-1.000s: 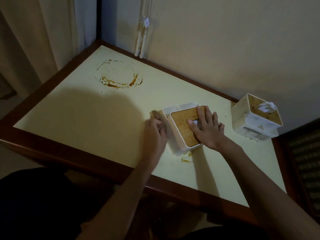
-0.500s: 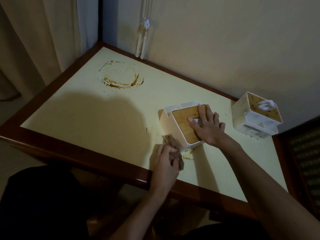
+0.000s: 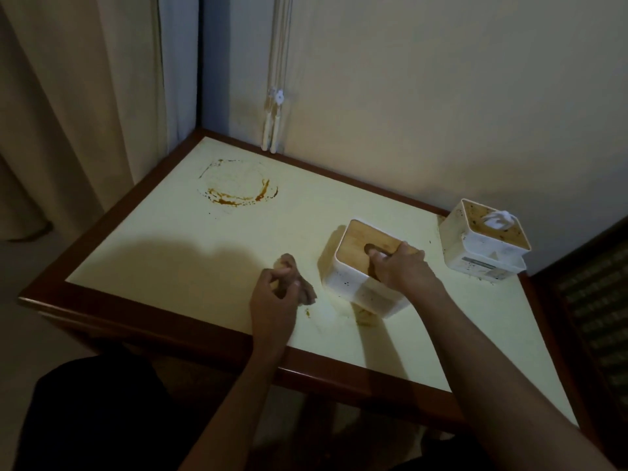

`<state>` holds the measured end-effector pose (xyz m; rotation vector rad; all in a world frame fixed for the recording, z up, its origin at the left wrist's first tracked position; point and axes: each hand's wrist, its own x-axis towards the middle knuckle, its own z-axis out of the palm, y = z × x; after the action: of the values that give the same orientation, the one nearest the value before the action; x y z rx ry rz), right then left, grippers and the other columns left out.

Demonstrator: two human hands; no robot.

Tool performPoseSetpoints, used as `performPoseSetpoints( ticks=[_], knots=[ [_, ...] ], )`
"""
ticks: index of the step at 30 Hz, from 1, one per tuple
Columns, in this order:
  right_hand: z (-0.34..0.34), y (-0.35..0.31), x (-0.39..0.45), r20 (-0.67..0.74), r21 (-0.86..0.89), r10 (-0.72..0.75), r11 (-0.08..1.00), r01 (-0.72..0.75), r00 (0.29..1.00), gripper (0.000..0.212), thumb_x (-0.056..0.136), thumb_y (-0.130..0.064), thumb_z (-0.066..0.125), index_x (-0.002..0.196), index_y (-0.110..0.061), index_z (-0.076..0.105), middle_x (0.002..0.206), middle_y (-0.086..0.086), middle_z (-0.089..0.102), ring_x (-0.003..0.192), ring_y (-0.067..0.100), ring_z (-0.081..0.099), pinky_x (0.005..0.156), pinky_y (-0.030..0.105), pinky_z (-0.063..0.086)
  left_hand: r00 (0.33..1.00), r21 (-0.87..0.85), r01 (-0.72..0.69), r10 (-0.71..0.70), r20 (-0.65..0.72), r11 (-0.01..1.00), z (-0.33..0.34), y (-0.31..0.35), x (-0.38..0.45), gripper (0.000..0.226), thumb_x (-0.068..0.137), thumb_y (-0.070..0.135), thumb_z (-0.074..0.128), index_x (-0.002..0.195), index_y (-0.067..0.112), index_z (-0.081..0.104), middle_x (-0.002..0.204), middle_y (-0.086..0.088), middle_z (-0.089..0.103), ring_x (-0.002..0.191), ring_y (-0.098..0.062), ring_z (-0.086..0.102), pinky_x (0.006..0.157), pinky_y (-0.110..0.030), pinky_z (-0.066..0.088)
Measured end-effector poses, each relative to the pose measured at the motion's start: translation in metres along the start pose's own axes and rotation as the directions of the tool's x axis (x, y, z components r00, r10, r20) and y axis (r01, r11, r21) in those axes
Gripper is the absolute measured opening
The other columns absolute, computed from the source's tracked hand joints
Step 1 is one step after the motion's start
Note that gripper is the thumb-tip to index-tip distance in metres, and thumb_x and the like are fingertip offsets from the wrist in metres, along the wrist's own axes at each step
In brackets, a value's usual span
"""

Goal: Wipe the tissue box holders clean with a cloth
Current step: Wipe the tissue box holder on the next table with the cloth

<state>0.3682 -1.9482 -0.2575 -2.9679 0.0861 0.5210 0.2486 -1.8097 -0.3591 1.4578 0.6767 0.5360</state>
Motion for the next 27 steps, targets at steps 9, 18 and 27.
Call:
performPoseSetpoints(
  ticks=[9, 18, 27],
  knots=[
    [-0.015, -0.008, -0.017, -0.074, -0.247, -0.081, 0.967, 0.061, 0.994, 0.061, 0.09, -0.061, 0.042, 0.121, -0.009, 0.055, 0.117, 0.013, 0.057, 0.104, 0.031, 0.058, 0.084, 0.037, 0.046, 0.994, -0.004, 0.01, -0.01, 0.112, 1.0, 0.011, -0.003, 0.001, 0.025, 0.082, 0.006, 0.067, 0.102, 0.02, 0.063, 0.109, 0.003, 0.064, 0.102, -0.013, 0.063, 0.085, -0.031, 0.055],
    [0.014, 0.012, 0.022, 0.099, -0.197, -0.552, 0.804, 0.56, 0.828, 0.055, 0.097, -0.058, 0.018, 0.147, -0.048, -0.003, 0.159, -0.005, -0.016, 0.146, 0.027, -0.01, 0.114, 0.055, 0.002, 0.94, 0.037, -0.253, 0.237, 0.246, 0.967, 0.026, 0.01, 0.051, 0.042, 0.091, 0.015, 0.059, 0.132, 0.015, 0.055, 0.123, 0.005, 0.062, 0.11, -0.012, 0.062, 0.093, -0.04, 0.053],
    [0.025, 0.018, 0.032, 0.103, -0.093, -0.57, 0.811, 0.578, 0.816, 0.049, 0.098, -0.055, 0.015, 0.141, -0.056, -0.009, 0.156, -0.012, -0.022, 0.144, 0.019, -0.022, 0.114, 0.054, 0.001, 0.96, 0.08, -0.268, 0.259, 0.102, 0.96, 0.059, 0.004, 0.024, 0.04, 0.092, 0.011, 0.058, 0.132, 0.015, 0.055, 0.14, 0.005, 0.049, 0.13, -0.003, 0.044, 0.108, -0.021, 0.037]
  ],
)
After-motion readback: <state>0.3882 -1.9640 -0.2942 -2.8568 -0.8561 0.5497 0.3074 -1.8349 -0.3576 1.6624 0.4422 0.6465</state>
